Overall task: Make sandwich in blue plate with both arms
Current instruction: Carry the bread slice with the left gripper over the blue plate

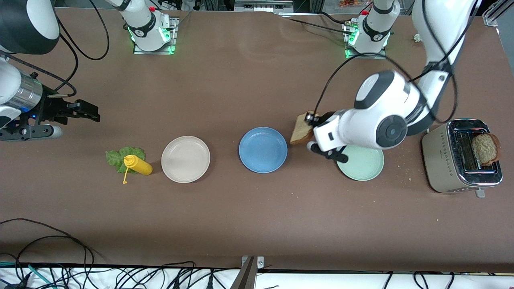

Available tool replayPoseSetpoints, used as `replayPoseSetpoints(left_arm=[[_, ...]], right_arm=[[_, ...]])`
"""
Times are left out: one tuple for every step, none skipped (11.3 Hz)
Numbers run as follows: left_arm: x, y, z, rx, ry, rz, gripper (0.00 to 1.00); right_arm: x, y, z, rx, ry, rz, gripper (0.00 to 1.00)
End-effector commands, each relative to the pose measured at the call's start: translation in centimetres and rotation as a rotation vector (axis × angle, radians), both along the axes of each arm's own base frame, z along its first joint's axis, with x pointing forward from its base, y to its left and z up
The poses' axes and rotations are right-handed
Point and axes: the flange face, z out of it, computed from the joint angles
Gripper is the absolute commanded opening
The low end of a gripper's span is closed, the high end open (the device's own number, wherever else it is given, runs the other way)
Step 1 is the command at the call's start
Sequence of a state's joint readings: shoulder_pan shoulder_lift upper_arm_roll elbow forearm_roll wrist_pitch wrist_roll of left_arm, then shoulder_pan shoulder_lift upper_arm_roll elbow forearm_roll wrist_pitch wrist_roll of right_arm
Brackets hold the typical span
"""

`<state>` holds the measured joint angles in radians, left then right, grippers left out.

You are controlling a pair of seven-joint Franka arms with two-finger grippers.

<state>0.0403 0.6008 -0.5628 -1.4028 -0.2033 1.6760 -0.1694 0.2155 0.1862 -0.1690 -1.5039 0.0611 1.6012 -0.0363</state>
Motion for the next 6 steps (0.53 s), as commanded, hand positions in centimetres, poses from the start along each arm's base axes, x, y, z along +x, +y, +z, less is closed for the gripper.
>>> replayPoseSetpoints(left_arm=[[2.8, -1.4, -5.3, -0.194, 0.043, 0.165, 0.00], [2.9, -2.7, -7.2, -0.228, 0.051, 0.195, 0.00], [2.8, -4.0, -9.0, -0.255, 0.066, 0.223, 0.00], [2.5, -5.5, -10.4, -0.275, 0.072, 0.246, 0.00], [2.1, -6.6, -11.5, -0.281, 0.071, 0.253, 0.00], [1.8, -6.8, -12.6, -0.282, 0.079, 0.247, 0.00]], right_arm=[[0.2, -0.2, 0.5, 0.011, -0.004, -0.014, 1.00], [0.2, -0.2, 0.5, 0.011, -0.004, -0.016, 1.00], [0.2, -0.2, 0.5, 0.011, -0.004, -0.014, 1.00], [0.2, -0.2, 0.5, 0.011, -0.004, -0.016, 1.00], [0.2, 0.0, 0.5, 0.014, -0.004, -0.014, 1.00], [0.2, 0.2, 0.6, 0.017, -0.005, -0.012, 1.00]])
